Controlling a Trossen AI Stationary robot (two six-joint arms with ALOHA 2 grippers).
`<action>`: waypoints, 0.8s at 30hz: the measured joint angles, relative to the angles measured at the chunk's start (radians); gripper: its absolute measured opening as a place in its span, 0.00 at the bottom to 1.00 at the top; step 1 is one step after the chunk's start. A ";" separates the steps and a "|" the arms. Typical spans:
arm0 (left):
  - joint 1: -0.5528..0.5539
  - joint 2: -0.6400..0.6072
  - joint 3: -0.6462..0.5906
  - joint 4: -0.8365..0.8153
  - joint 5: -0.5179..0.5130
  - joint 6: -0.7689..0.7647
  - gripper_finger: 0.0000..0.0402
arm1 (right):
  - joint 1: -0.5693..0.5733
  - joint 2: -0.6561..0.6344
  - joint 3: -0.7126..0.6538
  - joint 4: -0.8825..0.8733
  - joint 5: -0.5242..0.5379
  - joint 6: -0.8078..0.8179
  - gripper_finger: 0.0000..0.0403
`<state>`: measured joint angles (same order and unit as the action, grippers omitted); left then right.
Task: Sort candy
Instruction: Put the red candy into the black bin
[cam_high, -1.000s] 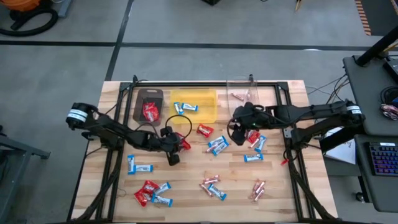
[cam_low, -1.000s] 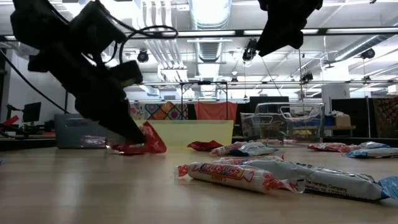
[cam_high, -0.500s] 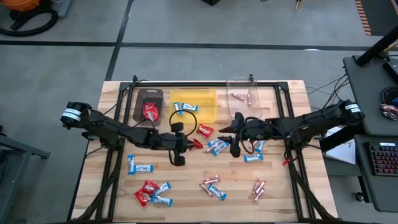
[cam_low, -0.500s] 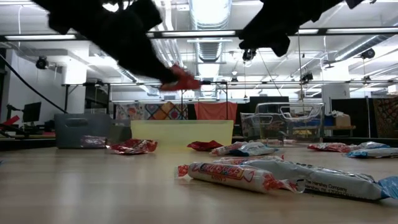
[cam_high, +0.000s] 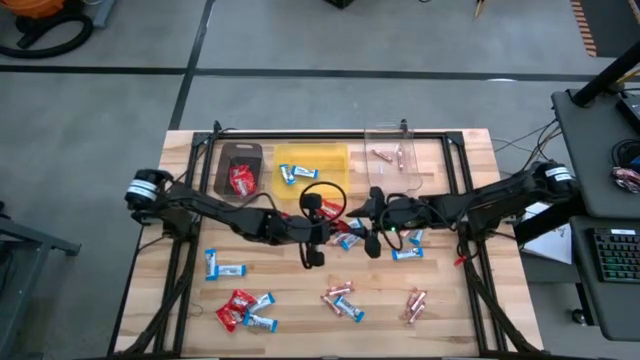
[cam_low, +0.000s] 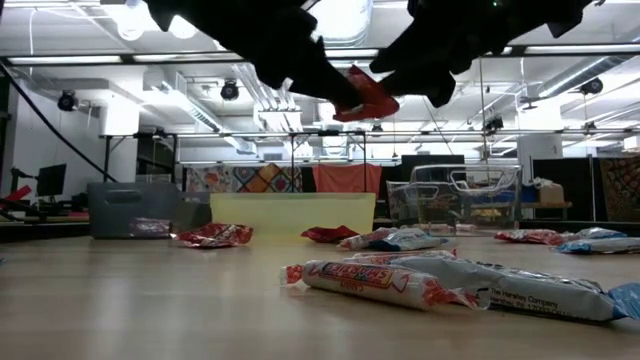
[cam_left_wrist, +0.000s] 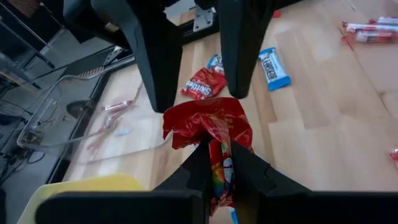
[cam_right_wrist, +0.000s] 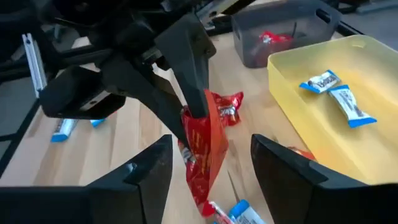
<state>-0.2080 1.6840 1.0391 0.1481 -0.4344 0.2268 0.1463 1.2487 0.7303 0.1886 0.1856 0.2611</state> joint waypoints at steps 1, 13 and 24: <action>0.000 0.004 0.004 -0.002 0.000 0.000 0.05 | 0.000 0.006 0.001 0.005 -0.006 0.000 0.50; -0.002 -0.008 0.015 0.018 -0.001 -0.009 0.06 | 0.000 0.053 0.001 0.008 -0.038 -0.052 0.23; -0.002 -0.042 0.016 -0.041 0.002 -0.019 0.11 | 0.005 0.036 0.001 0.008 -0.035 -0.144 0.04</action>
<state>-0.2101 1.6424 1.0546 0.1069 -0.4328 0.2075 0.1509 1.2845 0.7311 0.1965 0.1502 0.1169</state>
